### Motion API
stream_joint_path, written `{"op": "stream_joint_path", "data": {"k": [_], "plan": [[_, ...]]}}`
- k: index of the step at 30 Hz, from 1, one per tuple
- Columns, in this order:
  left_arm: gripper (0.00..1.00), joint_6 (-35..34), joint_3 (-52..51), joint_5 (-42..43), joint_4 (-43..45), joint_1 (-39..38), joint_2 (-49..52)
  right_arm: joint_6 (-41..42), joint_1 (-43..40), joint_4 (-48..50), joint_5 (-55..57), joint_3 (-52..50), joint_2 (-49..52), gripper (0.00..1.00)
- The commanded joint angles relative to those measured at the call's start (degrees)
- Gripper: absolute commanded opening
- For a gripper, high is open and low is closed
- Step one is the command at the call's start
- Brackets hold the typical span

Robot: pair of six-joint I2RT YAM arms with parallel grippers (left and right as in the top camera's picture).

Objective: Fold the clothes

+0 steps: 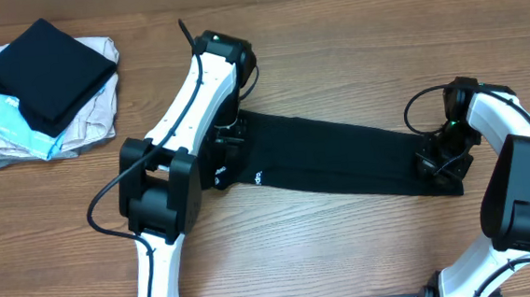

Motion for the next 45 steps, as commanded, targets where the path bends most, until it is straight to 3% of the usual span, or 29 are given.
{"op": "stream_joint_path", "data": {"k": [1,8,13,18,24,36,41,45], "plan": [[0.40,-1.9,-4.3,-0.5,2.0,0.0,-0.3,0.3,0.1,0.2,0.5,-0.2,-0.7,0.22],[0.34,-2.4,-8.0,-0.8,5.4,1.0,-0.3,0.3,0.1,0.2,0.5,-0.2,-0.7,0.20],[0.19,-2.4,-8.5,-2.1,4.5,2.6,-0.3,0.3,0.1,0.2,0.6,-0.2,-0.7,0.20],[0.21,-2.5,-9.4,-1.9,5.9,3.5,-0.2,0.3,0.1,0.2,0.5,-0.2,-0.7,0.20],[0.36,-2.4,-9.8,0.6,6.4,3.7,-0.2,0.3,0.1,0.2,0.5,-0.2,-0.7,0.20],[0.39,-2.4,-10.5,3.3,6.7,3.6,-0.2,0.3,0.1,0.4,0.5,-0.2,-0.7,0.20],[0.29,-2.1,-13.4,3.2,8.6,3.6,-0.2,0.3,0.1,0.4,0.5,-0.2,-0.7,0.20],[0.04,-1.8,-14.1,0.5,7.9,4.1,-0.3,0.3,0.1,0.4,0.5,-0.2,-0.7,0.14]]}}
